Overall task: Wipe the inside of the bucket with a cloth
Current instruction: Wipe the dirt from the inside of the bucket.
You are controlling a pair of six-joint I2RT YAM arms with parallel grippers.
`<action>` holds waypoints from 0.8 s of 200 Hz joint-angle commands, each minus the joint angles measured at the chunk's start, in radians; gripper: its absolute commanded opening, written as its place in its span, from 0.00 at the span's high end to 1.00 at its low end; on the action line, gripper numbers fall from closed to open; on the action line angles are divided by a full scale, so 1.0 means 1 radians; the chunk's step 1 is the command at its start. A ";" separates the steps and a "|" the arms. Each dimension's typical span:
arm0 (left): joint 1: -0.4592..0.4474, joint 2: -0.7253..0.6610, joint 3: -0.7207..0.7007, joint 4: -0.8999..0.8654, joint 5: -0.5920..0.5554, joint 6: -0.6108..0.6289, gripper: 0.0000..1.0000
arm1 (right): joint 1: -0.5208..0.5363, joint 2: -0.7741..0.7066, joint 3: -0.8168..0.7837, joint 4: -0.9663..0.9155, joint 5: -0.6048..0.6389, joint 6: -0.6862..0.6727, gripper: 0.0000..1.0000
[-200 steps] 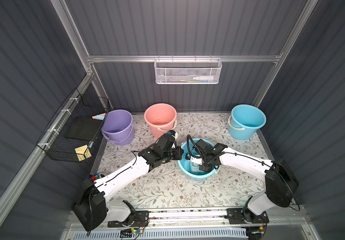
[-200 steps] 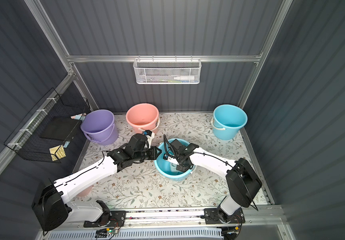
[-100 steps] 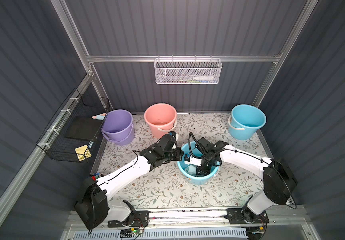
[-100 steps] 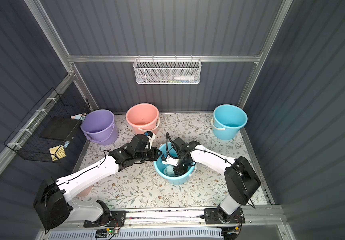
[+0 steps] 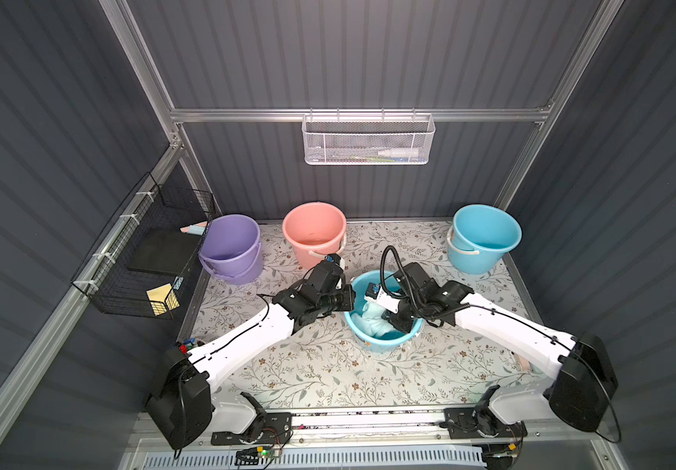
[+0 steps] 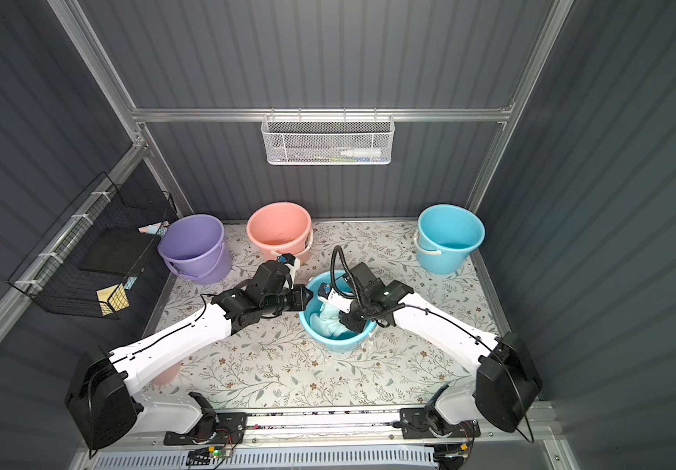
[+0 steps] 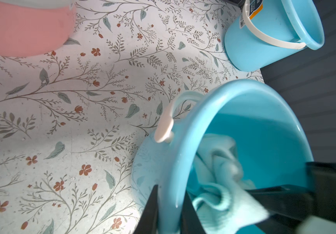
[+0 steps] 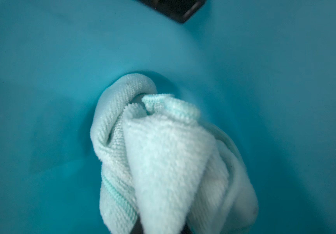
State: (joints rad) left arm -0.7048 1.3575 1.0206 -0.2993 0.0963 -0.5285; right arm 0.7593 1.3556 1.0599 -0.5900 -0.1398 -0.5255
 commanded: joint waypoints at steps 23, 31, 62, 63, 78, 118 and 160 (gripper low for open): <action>0.009 -0.001 0.044 0.026 -0.015 0.016 1.00 | 0.018 -0.135 -0.034 0.107 0.192 -0.267 1.00; 0.008 0.000 0.045 0.026 -0.014 0.019 1.00 | 0.022 -0.177 -0.044 0.131 0.214 -0.317 1.00; 0.008 0.002 0.042 0.025 0.000 0.025 1.00 | 0.031 -0.213 -0.078 0.270 0.254 -0.562 1.00; 0.008 0.002 0.042 0.025 0.000 0.026 1.00 | 0.031 -0.213 -0.079 0.277 0.255 -0.565 1.00; 0.008 0.001 0.039 0.028 0.011 0.029 1.00 | 0.031 -0.200 -0.072 0.327 0.269 -0.639 1.00; 0.009 -0.002 0.037 0.028 0.022 0.031 1.00 | 0.031 -0.098 -0.041 0.415 0.274 -0.753 1.00; 0.008 -0.016 0.025 0.029 0.033 0.025 1.00 | 0.031 0.010 -0.040 0.506 0.317 -0.789 1.00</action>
State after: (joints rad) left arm -0.7033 1.3575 1.0275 -0.2966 0.1062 -0.5179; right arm 0.7876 1.3266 0.9977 -0.1684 0.1444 -1.2488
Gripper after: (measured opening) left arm 0.174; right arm 0.089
